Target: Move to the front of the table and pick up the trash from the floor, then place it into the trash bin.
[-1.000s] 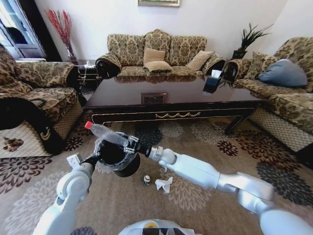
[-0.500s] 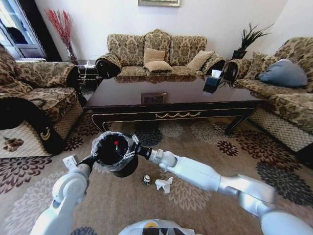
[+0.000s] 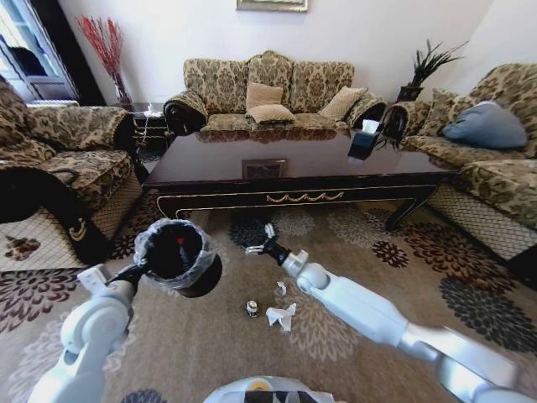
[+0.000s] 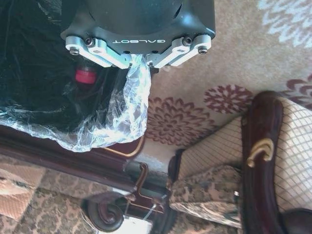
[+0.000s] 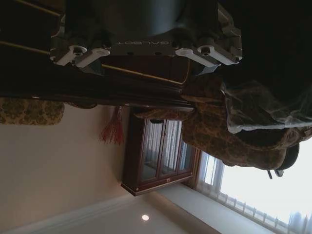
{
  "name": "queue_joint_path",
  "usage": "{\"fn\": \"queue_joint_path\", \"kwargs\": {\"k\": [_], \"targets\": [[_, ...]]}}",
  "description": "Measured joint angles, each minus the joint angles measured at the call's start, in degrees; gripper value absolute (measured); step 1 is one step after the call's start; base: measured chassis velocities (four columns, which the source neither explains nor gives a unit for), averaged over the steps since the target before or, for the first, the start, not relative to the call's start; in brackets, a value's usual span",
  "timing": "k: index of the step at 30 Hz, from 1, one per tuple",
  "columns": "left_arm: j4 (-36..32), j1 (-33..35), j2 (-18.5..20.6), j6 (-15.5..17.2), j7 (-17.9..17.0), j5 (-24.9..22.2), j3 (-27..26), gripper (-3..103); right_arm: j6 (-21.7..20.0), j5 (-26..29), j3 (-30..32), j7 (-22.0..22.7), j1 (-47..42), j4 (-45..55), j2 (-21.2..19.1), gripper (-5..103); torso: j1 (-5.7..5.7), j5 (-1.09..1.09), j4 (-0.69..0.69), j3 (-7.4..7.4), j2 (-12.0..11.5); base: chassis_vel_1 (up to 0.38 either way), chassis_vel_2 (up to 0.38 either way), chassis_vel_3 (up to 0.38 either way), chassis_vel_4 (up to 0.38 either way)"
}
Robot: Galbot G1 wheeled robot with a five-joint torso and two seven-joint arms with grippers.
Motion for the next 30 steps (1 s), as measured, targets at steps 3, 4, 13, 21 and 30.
{"fn": "queue_joint_path", "kwargs": {"k": [3,4,13,21,30], "targets": [[-0.5,-0.1,0.4,0.0,-0.4,-2.0,-1.8,4,-3.1,-1.5,-2.5,1.0,-0.6,-2.7,-0.4,100,0.00,-0.01,0.00,0.00,0.0,0.000,0.000,0.000,0.000],[-0.6,-0.2,0.5,0.0,-0.5,-2.3,-2.1,4,-3.4,-2.4,-3.3,1.0,-0.6,-3.7,-0.4,100,0.00,0.00,0.00,0.00,0.0,0.000,0.000,0.000,0.000],[-2.3,0.1,0.6,0.3,-0.6,-2.8,-1.9,4,1.7,-11.0,-11.3,-11.8,2.0,-21.0,4.2,100,0.00,-0.01,-0.02,0.00,0.0,0.000,0.000,0.000,0.000],[-3.9,1.4,0.5,0.3,-0.6,-2.6,-2.0,4,11.5,-22.7,-11.9,-31.5,4.3,-38.2,16.8,100,0.00,0.01,0.05,0.00,0.0,0.000,0.000,0.000,0.000],[-4.5,1.9,0.6,0.3,-0.7,-2.4,-2.0,4,13.2,-24.0,-13.4,-34.7,5.1,-47.1,20.8,100,0.00,-0.02,-0.02,0.00,0.0,0.000,0.000,0.000,0.000]]}}
